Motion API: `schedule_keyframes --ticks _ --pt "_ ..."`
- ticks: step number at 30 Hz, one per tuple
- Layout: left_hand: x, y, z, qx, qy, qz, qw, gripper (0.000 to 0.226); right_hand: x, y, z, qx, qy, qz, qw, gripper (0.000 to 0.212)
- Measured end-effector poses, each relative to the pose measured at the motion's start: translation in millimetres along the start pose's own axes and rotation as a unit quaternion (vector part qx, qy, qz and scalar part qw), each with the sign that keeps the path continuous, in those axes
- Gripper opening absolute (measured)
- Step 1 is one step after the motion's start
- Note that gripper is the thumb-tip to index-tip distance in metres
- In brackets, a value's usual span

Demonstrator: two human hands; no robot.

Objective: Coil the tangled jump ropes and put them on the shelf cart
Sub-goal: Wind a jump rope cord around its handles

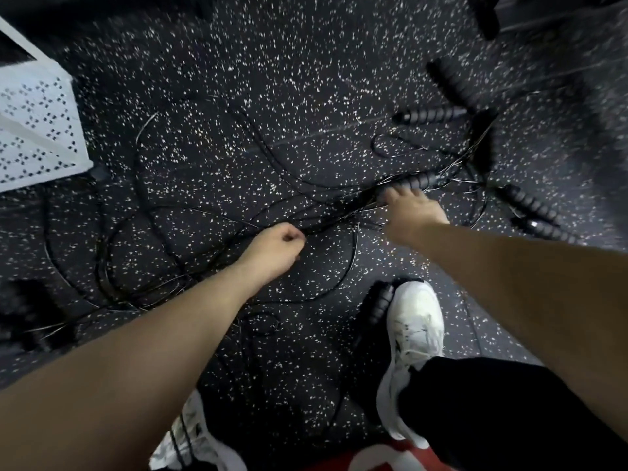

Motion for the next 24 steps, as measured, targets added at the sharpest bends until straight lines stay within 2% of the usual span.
schedule_keyframes --ticks 3,6,11,13,15,17,20,24 --pt "-16 1 -9 0.003 -0.003 0.001 1.000 0.018 -34 -9 -4 0.015 -0.006 0.047 0.999 0.068" --pt "-27 3 -17 0.013 -0.007 0.004 1.000 0.020 -58 -3 -13 0.042 -0.040 0.044 0.997 0.073" --pt "-31 12 -25 0.038 -0.007 0.008 0.999 0.018 -67 -1 -17 0.125 -0.042 0.089 0.987 0.052" --pt "-28 15 -26 0.041 -0.005 -0.002 0.999 0.016 -62 -4 -16 0.125 -0.057 0.107 0.985 0.045" --pt "-25 15 -25 0.038 -0.002 -0.004 0.999 0.015 -51 -11 -14 0.072 -0.077 0.131 0.986 0.046" --pt "-22 15 -22 0.039 -0.001 -0.003 0.999 0.015 -36 -20 -11 -0.060 -0.077 0.127 0.987 0.045" --pt "-16 16 -17 0.038 -0.001 -0.002 0.999 0.028 -9 -23 -15 -0.269 -0.066 0.051 0.960 0.033" --pt "-6 18 -13 -0.016 0.009 -0.004 1.000 0.069 24 1 -43 -0.377 -0.095 -0.074 0.918 0.016"
Point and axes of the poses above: each hand's wrist, its own x-axis away from the middle knuckle, its own y-axis out of the palm, z = x × y, the point moved 9 cm from there along -x, towards the middle knuckle, and after that the axes turned 11 degrees about y, right-handed, at the moved point
